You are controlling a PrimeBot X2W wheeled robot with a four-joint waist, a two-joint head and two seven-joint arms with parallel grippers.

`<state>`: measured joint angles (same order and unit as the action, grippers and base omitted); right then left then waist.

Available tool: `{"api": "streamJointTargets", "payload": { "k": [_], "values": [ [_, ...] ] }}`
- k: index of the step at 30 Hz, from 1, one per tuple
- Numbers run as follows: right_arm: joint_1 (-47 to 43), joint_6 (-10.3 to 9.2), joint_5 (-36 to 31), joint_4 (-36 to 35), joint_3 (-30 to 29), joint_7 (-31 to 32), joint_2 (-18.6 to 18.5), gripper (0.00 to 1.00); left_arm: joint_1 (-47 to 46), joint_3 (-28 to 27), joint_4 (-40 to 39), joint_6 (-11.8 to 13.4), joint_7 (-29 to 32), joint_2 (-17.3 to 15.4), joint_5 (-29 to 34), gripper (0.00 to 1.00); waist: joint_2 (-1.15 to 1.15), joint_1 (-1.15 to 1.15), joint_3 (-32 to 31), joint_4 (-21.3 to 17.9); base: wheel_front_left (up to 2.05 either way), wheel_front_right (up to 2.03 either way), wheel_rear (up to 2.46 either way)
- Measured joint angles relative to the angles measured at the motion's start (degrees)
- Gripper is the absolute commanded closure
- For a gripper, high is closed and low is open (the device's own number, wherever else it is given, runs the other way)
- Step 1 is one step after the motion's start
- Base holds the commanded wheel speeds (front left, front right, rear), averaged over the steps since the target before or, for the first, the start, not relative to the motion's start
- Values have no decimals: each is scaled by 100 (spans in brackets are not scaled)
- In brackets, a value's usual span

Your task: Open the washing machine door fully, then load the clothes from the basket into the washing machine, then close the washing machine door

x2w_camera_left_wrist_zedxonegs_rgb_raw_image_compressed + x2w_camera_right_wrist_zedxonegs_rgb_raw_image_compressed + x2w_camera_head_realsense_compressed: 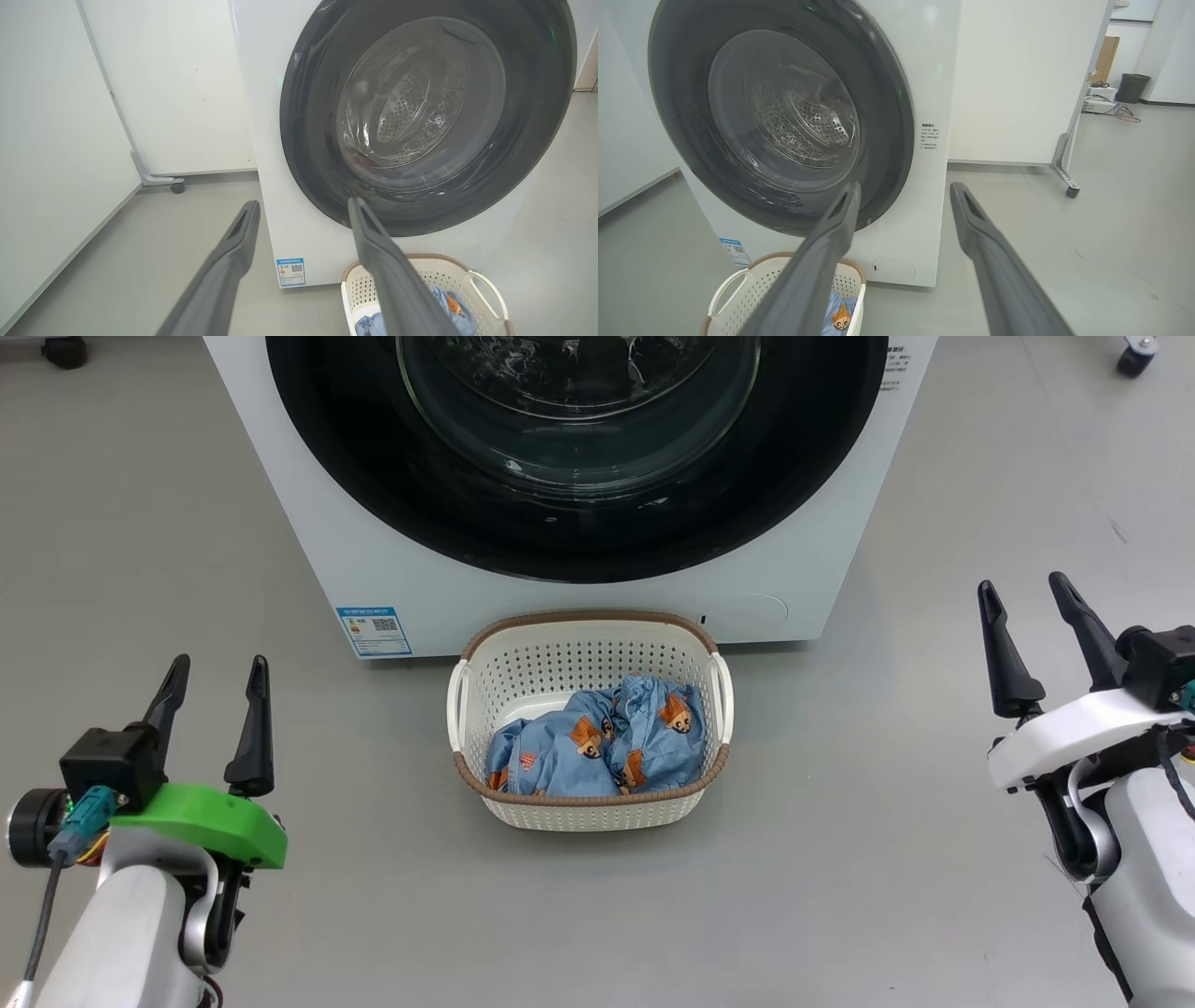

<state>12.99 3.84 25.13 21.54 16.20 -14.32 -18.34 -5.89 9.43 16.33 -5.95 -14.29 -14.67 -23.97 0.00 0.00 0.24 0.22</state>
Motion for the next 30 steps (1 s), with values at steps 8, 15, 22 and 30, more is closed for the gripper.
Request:
{"api": "streamJointTargets", "payload": {
  "k": [8, 15, 22, 30],
  "values": [
    [-2, 13, 164, 18, -209, 0, 79, 0, 1, -154, 171, -1, 0, 132, -24, 0, 0, 0, 6, 0, 0, 0, 0],
    [-2, 25, 146, 44, -224, 0, 76, 0, 1, -232, 290, 1, -15, 143, -25, 0, 0, 0, 15, -1, 0, 0, 0],
    [-3, 66, 104, 124, -253, -1, 75, 0, -2, -383, 302, 19, -15, 252, -24, 0, 0, 0, 10, 3, 0, 0, 0],
    [-2, 85, 15, 137, -247, -1, 76, 0, -8, -491, 303, 42, -15, 263, 0, 0, 0, 0, 16, -9, 0, 0, 0]
  ]
}}
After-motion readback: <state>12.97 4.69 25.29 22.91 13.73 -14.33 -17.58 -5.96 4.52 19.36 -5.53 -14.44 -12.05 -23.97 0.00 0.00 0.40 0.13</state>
